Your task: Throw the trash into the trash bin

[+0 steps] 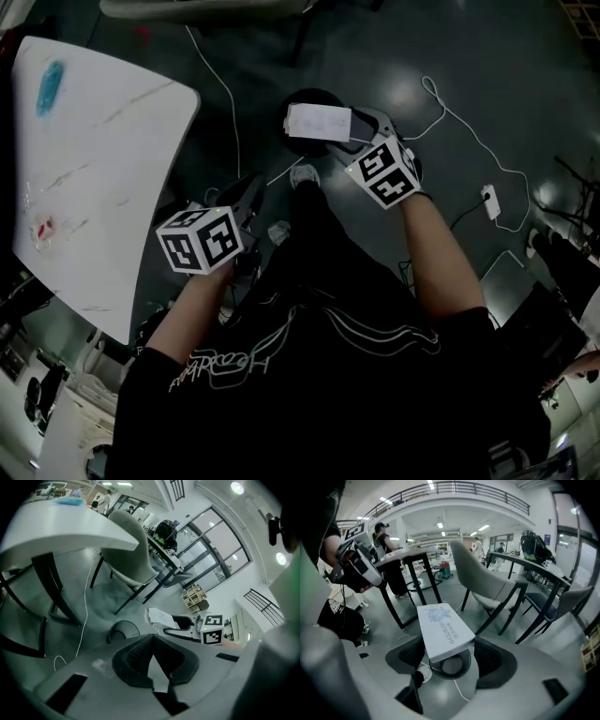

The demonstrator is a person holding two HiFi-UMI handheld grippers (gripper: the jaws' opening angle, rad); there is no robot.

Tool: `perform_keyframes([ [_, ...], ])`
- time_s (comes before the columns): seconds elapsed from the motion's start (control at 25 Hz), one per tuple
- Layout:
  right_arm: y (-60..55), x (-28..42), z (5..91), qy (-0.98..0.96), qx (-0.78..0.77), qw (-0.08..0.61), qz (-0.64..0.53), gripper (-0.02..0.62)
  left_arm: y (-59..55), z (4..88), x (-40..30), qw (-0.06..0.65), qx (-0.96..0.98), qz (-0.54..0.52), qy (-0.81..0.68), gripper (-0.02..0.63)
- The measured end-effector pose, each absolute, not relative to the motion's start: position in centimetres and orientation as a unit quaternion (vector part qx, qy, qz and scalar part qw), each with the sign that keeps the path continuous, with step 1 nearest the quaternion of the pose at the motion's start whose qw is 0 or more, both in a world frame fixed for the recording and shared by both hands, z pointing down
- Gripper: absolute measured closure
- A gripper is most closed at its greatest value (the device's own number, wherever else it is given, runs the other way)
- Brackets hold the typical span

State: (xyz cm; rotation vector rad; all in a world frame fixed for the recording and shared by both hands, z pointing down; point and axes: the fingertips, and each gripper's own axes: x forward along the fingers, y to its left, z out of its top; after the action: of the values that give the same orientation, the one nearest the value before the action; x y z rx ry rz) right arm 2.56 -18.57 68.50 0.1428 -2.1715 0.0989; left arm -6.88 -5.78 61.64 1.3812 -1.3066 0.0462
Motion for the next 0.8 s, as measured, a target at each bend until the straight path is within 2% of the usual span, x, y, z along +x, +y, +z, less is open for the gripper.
perform_keyframes([
  [0.24,-18.0,2.8,79.0,-0.836,0.016,0.546,0.048,0.245,-4.7,66.6,-7.5,0.618,0.561,0.046,-0.548,0.601],
  [0.48,-18.0,4.0,88.0,-0.795,0.010,0.598,0.102,0.245,-4.6,72.0,-7.4,0.635,0.537,0.073,-0.551,0.601],
  [0.8,-18.2,3.6,92.7,-0.783,0.030,0.597,0.172,0.244,-5.3,76.3,-6.0,0.655,0.532,0.103,-0.526,0.601],
])
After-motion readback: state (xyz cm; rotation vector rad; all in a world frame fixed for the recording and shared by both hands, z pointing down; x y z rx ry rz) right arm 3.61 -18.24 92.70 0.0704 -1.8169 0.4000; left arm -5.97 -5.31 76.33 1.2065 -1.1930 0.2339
